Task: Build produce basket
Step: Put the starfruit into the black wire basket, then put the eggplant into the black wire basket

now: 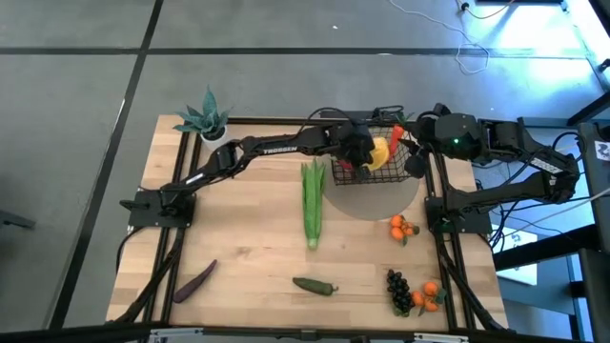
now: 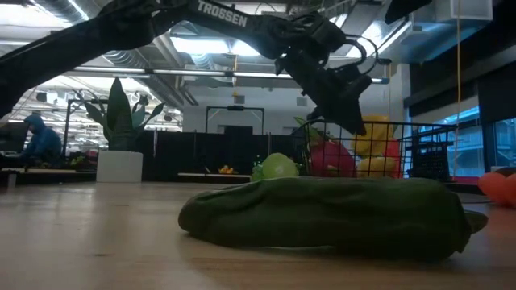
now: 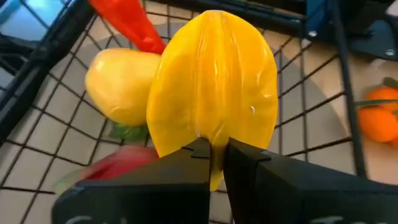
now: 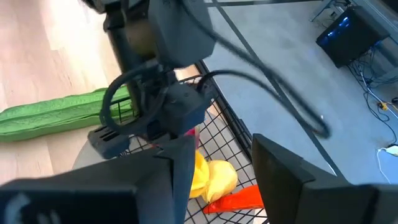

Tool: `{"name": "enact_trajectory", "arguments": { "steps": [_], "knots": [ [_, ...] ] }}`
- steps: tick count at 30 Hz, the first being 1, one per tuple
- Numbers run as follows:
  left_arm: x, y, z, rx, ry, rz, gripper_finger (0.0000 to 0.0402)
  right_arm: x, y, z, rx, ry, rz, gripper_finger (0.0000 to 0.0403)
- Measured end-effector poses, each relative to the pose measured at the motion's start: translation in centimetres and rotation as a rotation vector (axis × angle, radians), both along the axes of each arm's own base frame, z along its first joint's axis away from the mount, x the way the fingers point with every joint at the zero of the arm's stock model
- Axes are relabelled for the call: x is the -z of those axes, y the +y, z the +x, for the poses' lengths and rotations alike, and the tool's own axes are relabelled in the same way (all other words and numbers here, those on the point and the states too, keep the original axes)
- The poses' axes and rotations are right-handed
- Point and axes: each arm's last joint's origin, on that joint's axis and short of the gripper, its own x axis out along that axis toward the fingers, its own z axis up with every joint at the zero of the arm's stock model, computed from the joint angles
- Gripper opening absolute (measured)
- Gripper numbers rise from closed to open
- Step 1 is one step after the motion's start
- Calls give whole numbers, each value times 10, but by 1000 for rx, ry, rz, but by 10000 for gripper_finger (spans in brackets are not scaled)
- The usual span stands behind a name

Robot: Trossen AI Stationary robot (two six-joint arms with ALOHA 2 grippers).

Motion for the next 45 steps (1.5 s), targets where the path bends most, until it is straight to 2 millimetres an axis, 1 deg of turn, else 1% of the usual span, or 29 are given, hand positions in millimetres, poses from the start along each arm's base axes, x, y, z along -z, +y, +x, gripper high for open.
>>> {"name": "enact_trajectory", "arguments": {
  "steps": [6, 13, 18, 28, 35, 38, 42, 45],
  "knots": [
    [9, -2, -1, -4, 26, 0, 8, -1, 0, 0, 0, -7, -1, 145],
    [8, -1, 0, -4, 19, 2, 24, 0, 0, 0, 0, -7, -1, 145],
    [8, -2, 0, -20, 23, 16, 44, 0, 0, 0, 0, -7, -1, 145],
    [8, -9, 2, 4, 25, 30, 89, 0, 0, 0, -1, -6, -1, 145],
    [7, -9, 2, 2, 23, 29, 91, 0, 0, 0, -2, -5, -3, 145],
    [-5, -10, -2, -10, 3, 15, 90, -1, 0, 0, -4, -3, -5, 145],
    [-33, -13, -10, -2, -31, 19, 90, -1, 0, -1, -17, 4, -19, 145],
    [-53, -20, -19, -16, -42, -15, 90, -2, 1, -4, -34, -1, -18, 145]
  ]
}}
